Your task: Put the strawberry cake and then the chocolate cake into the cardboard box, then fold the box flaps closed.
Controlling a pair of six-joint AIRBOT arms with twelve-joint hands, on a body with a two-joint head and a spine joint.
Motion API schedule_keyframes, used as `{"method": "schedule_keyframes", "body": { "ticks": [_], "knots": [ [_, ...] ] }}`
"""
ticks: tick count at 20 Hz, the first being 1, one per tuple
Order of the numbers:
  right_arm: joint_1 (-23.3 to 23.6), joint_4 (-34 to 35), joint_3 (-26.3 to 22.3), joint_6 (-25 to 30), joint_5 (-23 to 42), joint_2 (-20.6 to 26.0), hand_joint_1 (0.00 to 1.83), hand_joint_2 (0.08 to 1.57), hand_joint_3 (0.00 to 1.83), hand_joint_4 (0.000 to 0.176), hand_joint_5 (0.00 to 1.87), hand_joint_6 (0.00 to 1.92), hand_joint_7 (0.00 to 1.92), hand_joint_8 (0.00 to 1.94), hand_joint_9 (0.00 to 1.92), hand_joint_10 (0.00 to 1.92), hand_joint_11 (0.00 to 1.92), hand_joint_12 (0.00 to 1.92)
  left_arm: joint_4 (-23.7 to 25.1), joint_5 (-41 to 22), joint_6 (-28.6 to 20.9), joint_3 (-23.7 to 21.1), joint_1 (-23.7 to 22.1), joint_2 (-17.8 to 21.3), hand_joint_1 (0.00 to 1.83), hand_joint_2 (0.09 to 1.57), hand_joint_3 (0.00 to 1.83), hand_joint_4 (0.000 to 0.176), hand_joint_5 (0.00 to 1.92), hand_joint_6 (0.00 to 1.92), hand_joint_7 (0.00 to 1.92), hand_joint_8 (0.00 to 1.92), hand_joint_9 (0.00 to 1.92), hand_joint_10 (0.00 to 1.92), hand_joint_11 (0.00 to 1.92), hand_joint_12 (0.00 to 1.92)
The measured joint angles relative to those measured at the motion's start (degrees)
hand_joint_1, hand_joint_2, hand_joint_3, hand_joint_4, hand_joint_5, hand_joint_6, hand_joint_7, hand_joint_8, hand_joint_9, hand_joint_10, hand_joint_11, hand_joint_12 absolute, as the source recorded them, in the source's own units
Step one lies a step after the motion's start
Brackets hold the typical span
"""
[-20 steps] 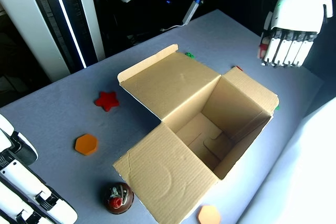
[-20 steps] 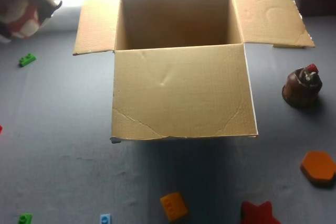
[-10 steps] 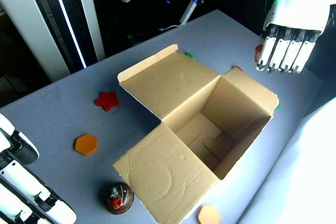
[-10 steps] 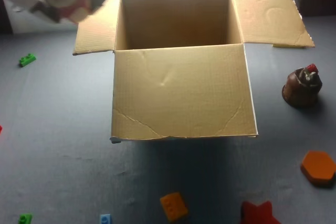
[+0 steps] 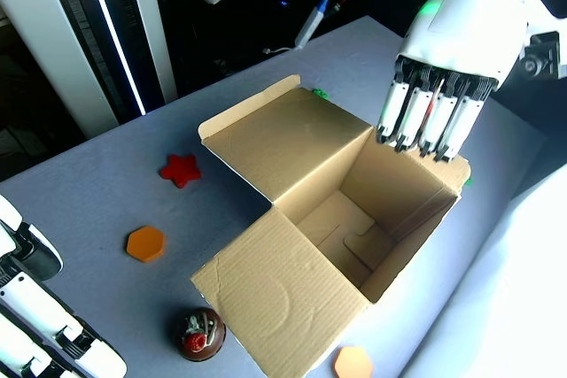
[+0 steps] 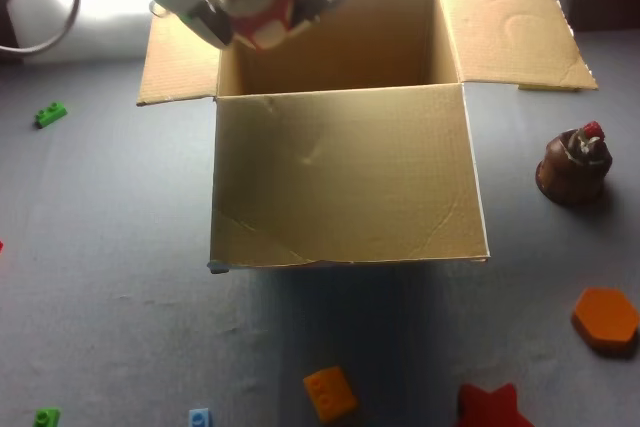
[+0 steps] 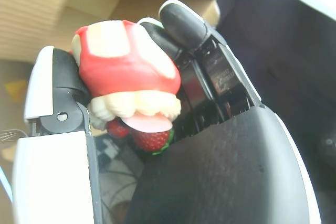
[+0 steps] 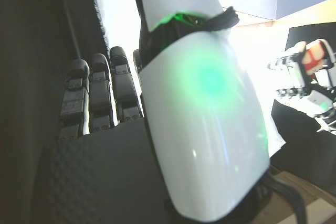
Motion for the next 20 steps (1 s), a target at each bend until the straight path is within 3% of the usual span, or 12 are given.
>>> {"method": "schedule_keyframes", "body": {
  "ticks": [1,3,9,10,11,13,14,15,17,18,19,20],
  "knots": [
    [0.00,0.00,0.00,0.00,0.02,0.00,1.17,0.98,0.00,0.000,0.02,0.01,0.09,0.01,0.02,0.01,0.00,0.00,0.04,-0.20,-0.02,0.55,0.42,-0.90,1.34,1.21,0.00,0.000,0.78,1.09,0.73,1.45,0.81,1.49,0.66,1.47],
    [0.02,0.00,0.00,0.00,0.00,0.00,1.16,0.99,0.00,0.000,0.02,0.00,0.09,0.01,0.03,0.01,0.02,0.01,-0.22,-0.28,0.04,2.08,1.42,-2.75,1.17,1.24,0.00,0.000,0.77,1.17,0.73,1.54,0.75,1.30,0.64,1.47],
    [0.02,0.00,0.00,0.00,0.00,0.00,1.15,0.99,0.00,0.000,0.02,0.00,0.08,0.00,0.03,0.01,0.02,0.02,-1.07,0.52,1.40,6.78,3.02,-6.88,1.17,1.24,0.00,0.000,0.78,1.18,0.73,1.53,0.75,1.27,0.65,1.45],
    [0.02,0.00,0.00,-0.02,0.00,0.00,1.14,1.00,0.01,0.000,0.03,0.01,0.09,0.01,0.03,0.01,0.01,0.02,-1.05,0.70,1.38,6.78,3.19,-7.21,1.17,1.24,0.00,0.000,0.79,1.16,0.74,1.53,0.76,1.27,0.66,1.46],
    [0.02,0.00,0.00,0.00,0.02,0.00,1.16,1.00,0.00,0.000,0.02,0.00,0.08,0.00,0.02,0.01,0.00,0.05,-1.09,0.79,1.40,6.75,3.48,-7.91,1.33,1.21,0.00,0.000,0.78,1.10,0.71,1.44,0.81,1.48,0.66,1.46],
    [0.02,0.00,0.00,0.00,0.00,0.00,1.16,1.00,0.00,0.000,0.02,0.00,0.08,0.00,0.02,0.01,0.00,0.05,-1.09,1.09,1.42,6.43,3.48,-7.96,1.33,1.21,0.00,0.000,0.78,1.10,0.71,1.44,0.81,1.48,0.66,1.46],
    [0.02,0.00,0.00,0.00,0.02,0.00,1.16,1.00,0.00,0.000,0.03,0.00,0.08,0.00,0.02,0.00,0.00,0.08,-1.33,1.09,1.42,6.40,3.48,-8.09,1.19,1.24,0.01,0.000,0.76,1.19,0.72,1.51,0.74,1.34,0.65,1.46],
    [0.02,0.02,0.00,-0.02,0.04,0.00,1.16,1.00,0.00,0.000,0.03,0.00,0.08,0.00,0.02,0.00,0.00,0.08,-1.31,1.42,1.42,6.40,3.61,-8.26,1.19,1.24,0.01,0.000,0.76,1.19,0.72,1.51,0.74,1.34,0.65,1.46],
    [0.02,-0.02,0.00,-0.02,0.00,0.00,1.13,1.00,0.00,0.000,0.01,0.00,0.04,0.00,0.01,0.00,0.00,0.07,-1.09,1.53,1.40,6.40,4.02,-8.31,1.12,1.29,0.00,0.000,0.58,1.52,0.73,1.43,0.73,0.90,0.58,1.38],
    [0.02,0.02,0.00,-0.02,0.02,0.00,1.11,1.02,0.01,0.000,0.00,0.00,0.05,0.00,0.01,0.00,0.00,0.07,-1.07,1.55,1.42,6.40,4.17,-8.31,1.07,1.26,0.00,0.000,0.51,0.81,0.62,0.76,0.67,0.78,0.49,1.37],
    [0.02,0.00,0.00,-0.02,0.00,0.00,1.07,1.03,0.02,0.000,0.00,0.00,0.05,0.00,0.01,0.00,0.00,0.07,-0.83,1.79,1.49,5.99,4.20,-8.17,1.03,1.25,0.00,0.000,0.53,0.40,0.64,0.34,0.65,0.55,0.43,1.27],
    [0.02,0.00,0.00,-0.02,0.04,0.00,1.06,1.04,0.01,0.000,0.00,0.00,0.06,0.00,0.03,0.01,0.00,0.13,-0.87,1.70,1.44,5.95,4.22,-8.17,1.01,1.24,0.00,0.000,0.56,0.20,0.67,0.13,0.68,0.36,0.41,1.20]
  ]
}}
